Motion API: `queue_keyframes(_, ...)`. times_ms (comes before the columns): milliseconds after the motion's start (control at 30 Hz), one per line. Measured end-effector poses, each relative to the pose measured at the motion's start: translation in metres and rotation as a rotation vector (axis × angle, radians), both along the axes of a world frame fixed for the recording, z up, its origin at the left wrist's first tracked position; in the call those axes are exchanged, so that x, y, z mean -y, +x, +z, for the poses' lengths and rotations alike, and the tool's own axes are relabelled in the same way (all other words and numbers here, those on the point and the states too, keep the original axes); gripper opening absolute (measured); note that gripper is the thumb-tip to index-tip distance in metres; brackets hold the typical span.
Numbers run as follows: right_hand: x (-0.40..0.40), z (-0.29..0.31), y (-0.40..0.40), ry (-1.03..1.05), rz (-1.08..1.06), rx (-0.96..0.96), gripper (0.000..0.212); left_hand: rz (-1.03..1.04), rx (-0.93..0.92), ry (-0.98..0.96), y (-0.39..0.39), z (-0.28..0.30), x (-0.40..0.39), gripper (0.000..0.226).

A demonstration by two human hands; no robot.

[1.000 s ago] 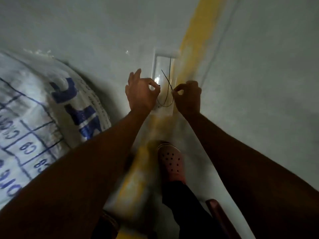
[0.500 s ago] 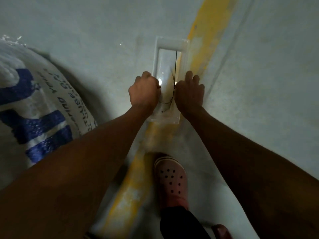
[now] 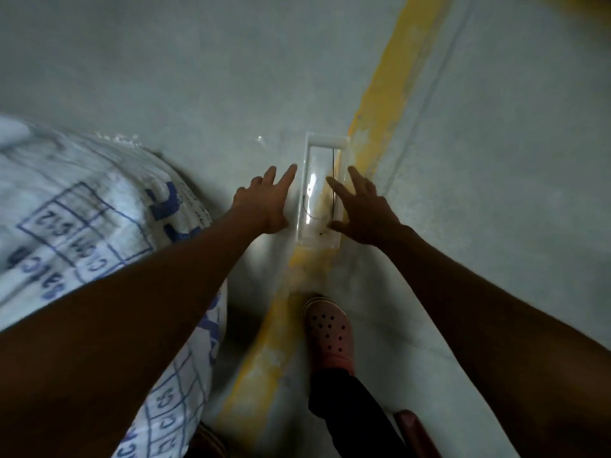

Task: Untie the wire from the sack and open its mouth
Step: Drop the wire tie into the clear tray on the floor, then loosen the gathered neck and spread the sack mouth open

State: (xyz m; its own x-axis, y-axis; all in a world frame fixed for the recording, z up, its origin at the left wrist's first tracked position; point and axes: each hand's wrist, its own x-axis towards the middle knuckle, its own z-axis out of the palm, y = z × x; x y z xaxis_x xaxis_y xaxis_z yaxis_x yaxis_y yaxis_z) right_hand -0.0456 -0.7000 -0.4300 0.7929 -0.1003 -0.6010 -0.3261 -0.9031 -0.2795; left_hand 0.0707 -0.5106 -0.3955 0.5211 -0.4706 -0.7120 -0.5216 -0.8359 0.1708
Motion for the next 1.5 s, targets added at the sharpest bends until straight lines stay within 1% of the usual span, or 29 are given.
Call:
queue_keyframes(67, -0.001, 0.048, 0.018, 0.034, 0.062, 0.028, 0.111, -0.022, 0.048, -0.003, 0.014, 0.045, -0.016, 0.126)
queue_keyframes(200, -0.019, 0.153, 0.068, 0.078, 0.148, 0.142, 0.120, 0.002, 0.140, -0.059, 0.046, 0.150, -0.055, 0.134)
queue_keyframes(367, -0.078, 0.277, 0.126, 0.120, 0.277, 0.258, 0.124, 0.133, 0.257, -0.184, 0.066, 0.273, -0.130, 0.134)
queue_keyframes(500, -0.148, 0.349, 0.151, 0.184, 0.379, 0.330, 0.126, 0.264, 0.328, -0.266, 0.059, 0.340, -0.217, 0.135)
queue_keyframes(600, -0.209, 0.380, 0.157, 0.208, 0.484, 0.333, 0.132, 0.353, 0.306, -0.302, 0.037, 0.369, -0.290, 0.133)
queue_keyframes(700, -0.272, 0.395, 0.150, 0.231, 0.588, 0.308, 0.136, 0.405, 0.251, -0.358, 0.005, 0.382, -0.363, 0.128)
queue_keyframes(833, -0.354, 0.398, 0.123, 0.303, 0.723, 0.231, 0.137, 0.517, 0.228, -0.405, -0.047, 0.375, -0.456, 0.121)
queue_keyframes(933, -0.410, 0.392, 0.097, 0.328, 0.830, 0.151, 0.139, 0.645, 0.201, -0.468, -0.090, 0.364, -0.516, 0.125)
queue_keyframes(1000, -0.444, 0.387, 0.078, 0.336, 0.896, 0.108, 0.141, 0.766, 0.157, -0.536, -0.119, 0.353, -0.548, 0.129)
queue_keyframes(1167, -0.505, 0.370, 0.044, 0.324, 1.066, 0.090, 0.146, 1.023, 0.006, -0.624, -0.170, 0.319, -0.586, 0.142)
queue_keyframes(1233, -0.521, 0.366, 0.036, 0.312, 1.124, 0.089, 0.144, 1.085, -0.043, -0.672, -0.182, 0.308, -0.591, 0.145)
queue_keyframes(1333, -0.541, 0.365, 0.029, 0.261, 1.233, 0.070, 0.142, 1.120, -0.094, -0.734, -0.195, 0.294, -0.598, 0.135)
queue_keyframes(1400, -0.550, 0.367, 0.028, 0.199, 1.331, 0.083, 0.142, 1.118, -0.100, -0.728, -0.202, 0.290, -0.606, 0.131)
queue_keyframes(1500, -0.562, 0.371, 0.027, 0.141, 1.474, 0.213, 0.141, 1.118, -0.085, -0.727, -0.214, 0.286, -0.620, 0.128)
